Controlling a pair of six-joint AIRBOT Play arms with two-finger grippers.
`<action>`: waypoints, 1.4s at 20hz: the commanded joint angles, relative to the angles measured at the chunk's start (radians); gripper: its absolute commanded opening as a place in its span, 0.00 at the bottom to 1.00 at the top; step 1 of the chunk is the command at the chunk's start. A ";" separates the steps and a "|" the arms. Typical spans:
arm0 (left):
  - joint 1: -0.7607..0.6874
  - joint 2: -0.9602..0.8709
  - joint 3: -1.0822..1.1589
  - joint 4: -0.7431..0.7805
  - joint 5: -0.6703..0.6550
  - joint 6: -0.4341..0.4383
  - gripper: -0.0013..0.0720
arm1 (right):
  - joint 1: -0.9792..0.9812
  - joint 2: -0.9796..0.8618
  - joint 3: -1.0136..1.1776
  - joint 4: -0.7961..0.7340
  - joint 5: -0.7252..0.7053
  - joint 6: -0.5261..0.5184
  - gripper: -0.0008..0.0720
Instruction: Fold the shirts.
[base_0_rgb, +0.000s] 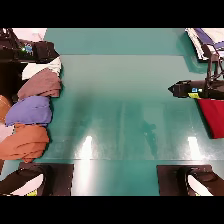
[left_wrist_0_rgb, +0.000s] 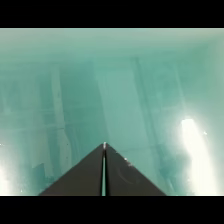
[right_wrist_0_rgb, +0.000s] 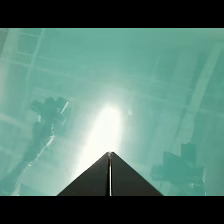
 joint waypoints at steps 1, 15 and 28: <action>-0.001 0.000 0.000 0.000 0.000 0.000 0.05 | 0.002 0.001 0.001 0.000 -0.001 0.000 0.04; 0.000 0.000 0.000 0.046 0.085 0.018 0.17 | 0.002 0.001 0.001 0.001 -0.001 0.000 0.04; 0.287 -0.512 0.003 0.394 0.417 -0.060 0.85 | 0.003 0.001 0.001 0.010 0.002 0.002 0.04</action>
